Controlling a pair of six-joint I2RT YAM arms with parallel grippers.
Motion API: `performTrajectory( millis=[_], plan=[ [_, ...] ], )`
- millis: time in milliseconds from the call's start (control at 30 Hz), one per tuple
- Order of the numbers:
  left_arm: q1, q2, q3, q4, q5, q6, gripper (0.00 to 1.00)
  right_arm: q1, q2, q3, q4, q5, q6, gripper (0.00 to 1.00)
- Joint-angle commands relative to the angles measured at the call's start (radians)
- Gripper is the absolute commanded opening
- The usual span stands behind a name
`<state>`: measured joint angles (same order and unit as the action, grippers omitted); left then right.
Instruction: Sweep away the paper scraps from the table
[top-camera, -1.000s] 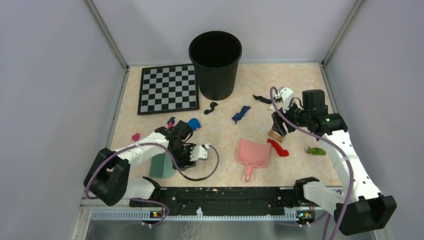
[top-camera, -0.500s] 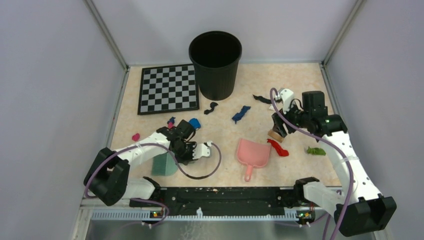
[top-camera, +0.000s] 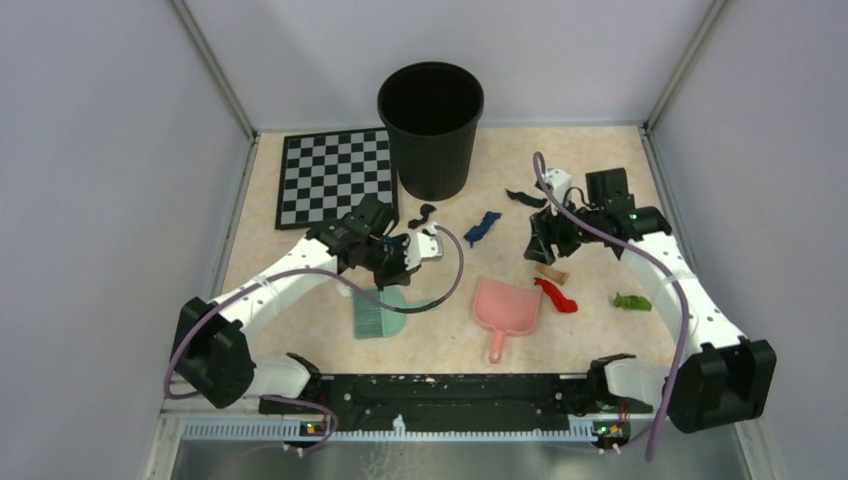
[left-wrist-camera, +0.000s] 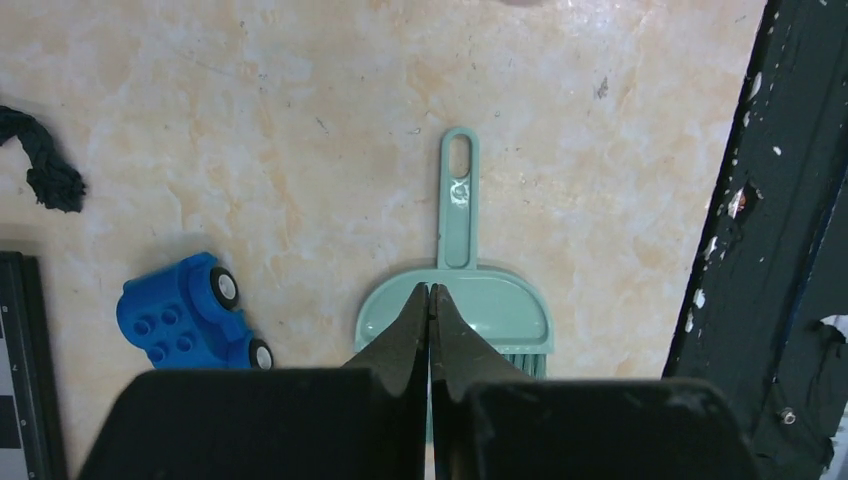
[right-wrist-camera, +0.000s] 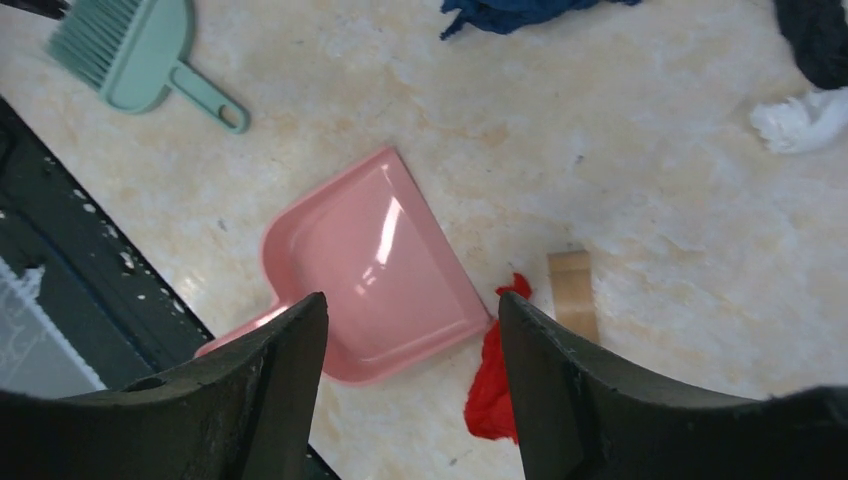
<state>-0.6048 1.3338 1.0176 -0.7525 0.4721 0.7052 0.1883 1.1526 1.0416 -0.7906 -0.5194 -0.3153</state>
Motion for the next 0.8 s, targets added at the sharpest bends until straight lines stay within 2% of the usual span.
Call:
performTrajectory(
  millis=[0,33,100,167,233,333,500,667,767],
  plan=[
    [-0.005,0.035,0.041,0.058,0.055,-0.082,0.0,0.055,0.09,0.08,0.069,-0.117,0.109,0.63],
    [-0.004,0.044,0.04,0.057,0.035,-0.083,0.06,0.068,0.114,0.093,0.077,-0.118,0.119,0.63],
    [-0.004,0.063,0.025,0.039,-0.022,-0.046,0.27,0.086,0.145,0.121,0.084,-0.118,0.128,0.63],
    [-0.005,0.085,0.0,0.016,-0.113,-0.018,0.43,0.091,0.161,0.133,0.09,-0.116,0.129,0.62],
    [-0.002,0.118,-0.029,-0.026,-0.188,0.047,0.47,0.092,0.162,0.129,0.102,-0.102,0.132,0.62],
    [0.008,0.15,-0.085,-0.038,-0.259,0.133,0.47,0.092,0.141,0.104,0.125,-0.086,0.139,0.62],
    [0.023,0.186,-0.121,0.044,-0.235,0.139,0.45,0.092,0.099,0.04,0.128,-0.078,0.141,0.62],
    [0.023,0.252,-0.086,0.11,-0.202,0.098,0.41,0.091,0.069,-0.021,0.111,-0.068,0.107,0.62],
    [0.023,0.286,-0.035,0.093,-0.186,0.101,0.38,0.092,0.063,-0.037,0.084,-0.067,0.071,0.61]
  ],
)
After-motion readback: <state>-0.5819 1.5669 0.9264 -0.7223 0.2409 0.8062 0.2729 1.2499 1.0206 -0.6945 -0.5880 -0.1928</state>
